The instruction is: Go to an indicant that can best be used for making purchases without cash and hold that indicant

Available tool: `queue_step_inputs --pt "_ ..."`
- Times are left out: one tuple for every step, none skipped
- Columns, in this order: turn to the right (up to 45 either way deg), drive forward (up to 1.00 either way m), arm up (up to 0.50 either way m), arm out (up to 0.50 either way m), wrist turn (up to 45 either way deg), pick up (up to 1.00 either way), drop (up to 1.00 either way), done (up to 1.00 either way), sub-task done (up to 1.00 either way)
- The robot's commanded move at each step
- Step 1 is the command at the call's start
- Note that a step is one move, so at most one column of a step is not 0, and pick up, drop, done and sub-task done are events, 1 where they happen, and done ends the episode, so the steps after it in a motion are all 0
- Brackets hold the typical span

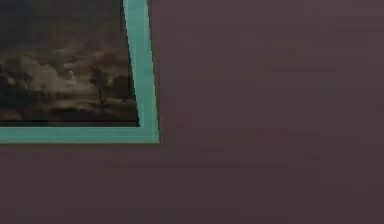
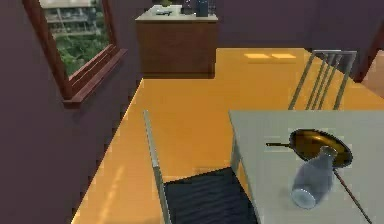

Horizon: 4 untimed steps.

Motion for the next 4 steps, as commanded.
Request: queue_step_inputs --pt "-45.0 0.00 0.00 0.00 0.0 0.00 0.00 0.00 0.00" --pt "0.0 0.10 0.00 0.00 0.0 0.00 0.00 0.00 0.00" --pt "-45.0 0.00 0.00 0.00 0.0 0.00 0.00 0.00 0.00" --pt "-42.0 0.00 0.00 0.00 0.0 0.00 0.00 0.00 0.00"
